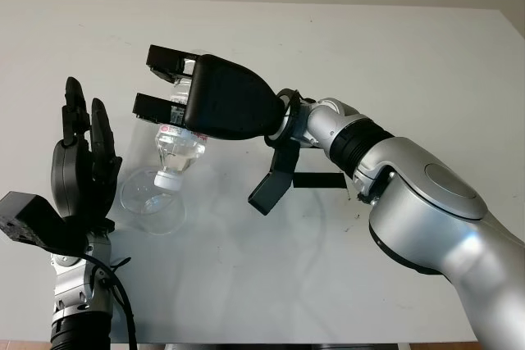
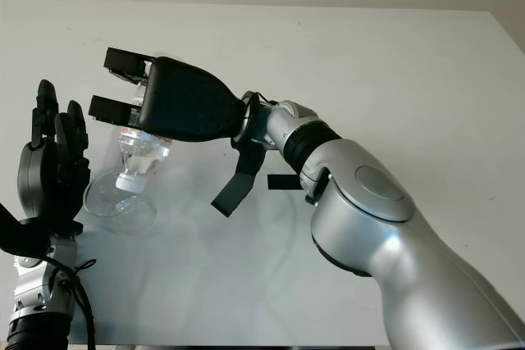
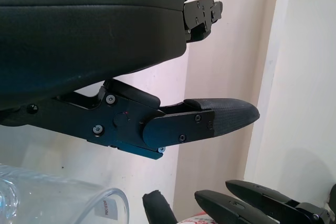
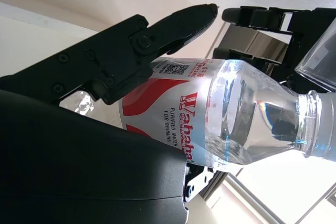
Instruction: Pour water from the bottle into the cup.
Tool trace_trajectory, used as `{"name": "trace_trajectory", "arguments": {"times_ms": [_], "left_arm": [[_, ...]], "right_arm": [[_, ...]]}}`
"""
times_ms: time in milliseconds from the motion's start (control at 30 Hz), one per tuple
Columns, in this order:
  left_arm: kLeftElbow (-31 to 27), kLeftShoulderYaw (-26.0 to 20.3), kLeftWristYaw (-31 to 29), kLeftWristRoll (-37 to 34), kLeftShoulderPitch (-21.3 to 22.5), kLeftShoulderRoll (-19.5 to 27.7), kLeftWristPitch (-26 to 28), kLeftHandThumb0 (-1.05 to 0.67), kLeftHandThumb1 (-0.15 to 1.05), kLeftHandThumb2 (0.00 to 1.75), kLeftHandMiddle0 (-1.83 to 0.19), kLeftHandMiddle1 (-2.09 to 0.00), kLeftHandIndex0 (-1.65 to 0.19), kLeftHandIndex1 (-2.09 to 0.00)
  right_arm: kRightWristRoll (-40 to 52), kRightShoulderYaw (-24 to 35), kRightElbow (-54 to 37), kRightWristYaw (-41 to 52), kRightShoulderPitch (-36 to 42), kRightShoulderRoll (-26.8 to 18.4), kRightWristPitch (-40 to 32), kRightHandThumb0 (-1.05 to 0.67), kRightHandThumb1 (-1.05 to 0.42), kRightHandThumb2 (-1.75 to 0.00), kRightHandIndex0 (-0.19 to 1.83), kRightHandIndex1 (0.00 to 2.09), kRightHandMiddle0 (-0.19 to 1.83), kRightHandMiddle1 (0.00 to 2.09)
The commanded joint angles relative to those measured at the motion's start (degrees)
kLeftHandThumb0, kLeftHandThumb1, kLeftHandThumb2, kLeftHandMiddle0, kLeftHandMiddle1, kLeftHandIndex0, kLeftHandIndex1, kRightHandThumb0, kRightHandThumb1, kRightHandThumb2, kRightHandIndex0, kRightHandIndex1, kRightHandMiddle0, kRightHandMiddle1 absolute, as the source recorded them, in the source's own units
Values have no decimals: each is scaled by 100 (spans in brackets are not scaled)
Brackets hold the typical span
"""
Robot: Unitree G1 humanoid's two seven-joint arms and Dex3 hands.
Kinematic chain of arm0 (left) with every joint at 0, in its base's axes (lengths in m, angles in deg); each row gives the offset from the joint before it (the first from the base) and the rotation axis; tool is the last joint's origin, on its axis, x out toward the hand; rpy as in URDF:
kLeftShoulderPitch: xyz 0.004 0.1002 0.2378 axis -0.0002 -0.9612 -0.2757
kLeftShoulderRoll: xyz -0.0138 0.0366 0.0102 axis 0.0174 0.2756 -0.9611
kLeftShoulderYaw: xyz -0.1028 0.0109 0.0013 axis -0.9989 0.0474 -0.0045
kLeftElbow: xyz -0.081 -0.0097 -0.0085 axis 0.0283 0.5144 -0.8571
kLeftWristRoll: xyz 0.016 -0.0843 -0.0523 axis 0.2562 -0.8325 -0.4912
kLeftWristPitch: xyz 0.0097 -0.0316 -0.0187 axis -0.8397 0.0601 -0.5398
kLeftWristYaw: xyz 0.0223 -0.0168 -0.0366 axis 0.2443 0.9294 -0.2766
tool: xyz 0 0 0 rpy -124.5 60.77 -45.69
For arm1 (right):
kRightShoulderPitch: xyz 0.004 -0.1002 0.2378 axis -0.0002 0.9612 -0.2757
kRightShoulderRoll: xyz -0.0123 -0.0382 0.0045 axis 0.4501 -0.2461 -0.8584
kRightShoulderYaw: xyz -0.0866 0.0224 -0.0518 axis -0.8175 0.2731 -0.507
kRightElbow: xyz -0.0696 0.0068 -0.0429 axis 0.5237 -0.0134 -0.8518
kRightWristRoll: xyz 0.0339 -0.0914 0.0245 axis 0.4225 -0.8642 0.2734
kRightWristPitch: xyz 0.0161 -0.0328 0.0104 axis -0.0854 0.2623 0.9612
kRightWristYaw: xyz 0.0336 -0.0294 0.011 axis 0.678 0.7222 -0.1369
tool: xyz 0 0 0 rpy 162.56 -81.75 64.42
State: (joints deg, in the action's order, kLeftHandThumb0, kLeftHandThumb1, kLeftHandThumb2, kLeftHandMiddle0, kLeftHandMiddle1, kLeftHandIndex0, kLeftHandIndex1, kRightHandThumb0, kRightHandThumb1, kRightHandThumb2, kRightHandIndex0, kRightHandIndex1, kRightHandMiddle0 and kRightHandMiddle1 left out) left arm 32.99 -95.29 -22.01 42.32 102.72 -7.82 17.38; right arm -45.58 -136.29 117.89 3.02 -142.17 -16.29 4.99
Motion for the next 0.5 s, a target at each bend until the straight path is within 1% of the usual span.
{"name": "trace_trajectory", "arguments": {"times_ms": [0,100,200,267,333,367,433,467], "left_arm": [[195,33,-21,-14,-123,-168,-103,-73,105,52,14,-6,15,-6],[211,34,11,-2,-119,-185,-133,-73,105,51,13,-6,14,-6],[227,37,3,3,-115,-184,-149,-73,105,51,13,-6,14,-6],[251,31,-13,-7,-113,-178,-158,-73,105,51,13,-6,14,-6],[267,22,-30,-27,-114,-174,-151,-73,105,51,13,-6,14,-6],[280,17,-48,-37,-114,-174,-167,-73,105,51,13,-5,14,-6],[307,7,-79,-45,-109,-171,-203,-72,105,51,14,-5,15,-5],[313,5,-91,-42,-108,-166,-214,-72,105,51,14,-5,15,-5]], "right_arm": [[43,-2,-101,-8,-173,4,36,-47,-105,-14,120,209,38,192],[38,-8,-96,-44,-177,3,69,-47,-105,-15,120,209,35,197],[51,2,-89,-49,-176,10,98,-47,-105,-16,121,209,34,196],[105,51,-87,-34,-162,18,124,-47,-105,-17,121,209,31,191],[241,172,-86,-9,-121,42,100,-50,-105,-21,126,209,42,203],[412,296,-76,106,-84,55,204,-51,-105,-23,129,209,54,207],[747,516,-63,350,-27,61,466,-49,-105,-21,134,209,72,209],[1034,718,-47,635,16,59,695,-48,-105,-20,135,209,77,209]]}}
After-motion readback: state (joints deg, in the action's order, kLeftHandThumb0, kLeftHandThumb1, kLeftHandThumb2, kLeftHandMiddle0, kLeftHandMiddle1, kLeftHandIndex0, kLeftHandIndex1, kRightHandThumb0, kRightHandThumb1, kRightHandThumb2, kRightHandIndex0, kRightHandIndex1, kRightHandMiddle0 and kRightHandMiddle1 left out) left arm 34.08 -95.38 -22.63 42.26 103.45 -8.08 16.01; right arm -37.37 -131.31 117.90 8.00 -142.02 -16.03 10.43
